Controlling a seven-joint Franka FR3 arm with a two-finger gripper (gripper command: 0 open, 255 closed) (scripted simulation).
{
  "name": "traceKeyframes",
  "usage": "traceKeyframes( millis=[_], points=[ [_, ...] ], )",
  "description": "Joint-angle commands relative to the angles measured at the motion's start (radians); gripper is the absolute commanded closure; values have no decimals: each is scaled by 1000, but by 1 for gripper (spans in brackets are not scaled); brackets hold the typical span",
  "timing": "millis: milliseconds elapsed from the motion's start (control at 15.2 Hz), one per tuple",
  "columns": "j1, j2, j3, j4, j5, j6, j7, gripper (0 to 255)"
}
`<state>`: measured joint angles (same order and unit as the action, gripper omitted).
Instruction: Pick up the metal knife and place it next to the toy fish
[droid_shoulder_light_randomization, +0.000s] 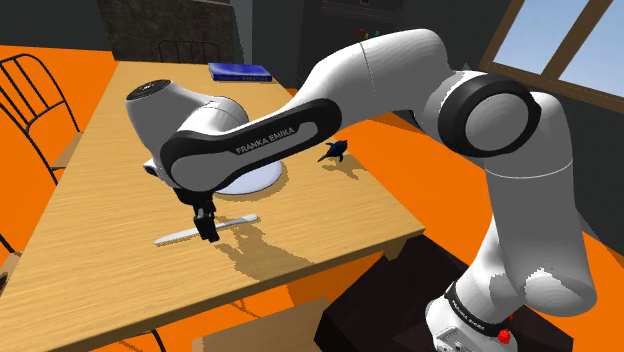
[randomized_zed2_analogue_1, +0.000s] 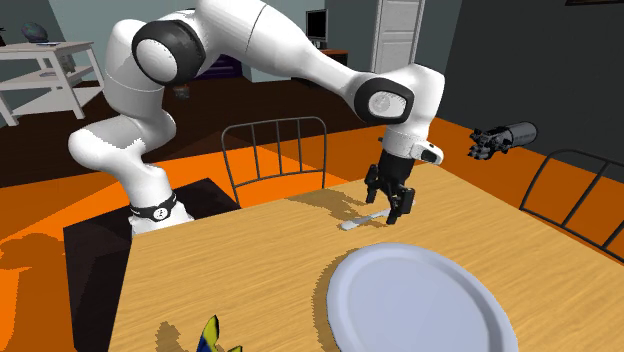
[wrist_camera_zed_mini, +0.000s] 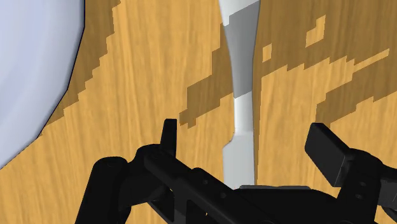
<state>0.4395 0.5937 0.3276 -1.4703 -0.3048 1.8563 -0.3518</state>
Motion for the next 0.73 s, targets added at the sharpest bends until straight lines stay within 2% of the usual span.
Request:
traceKeyframes(
  millis=[0,132,198,660],
  points=[
    [0,0,0,0,0,1,0,0],
    [0,0,0,0,0,0,0,0],
    [0,0,0,0,0,0,0,255],
    [-3,-2,-1,-10,0,7,-1,255]
  ],
)
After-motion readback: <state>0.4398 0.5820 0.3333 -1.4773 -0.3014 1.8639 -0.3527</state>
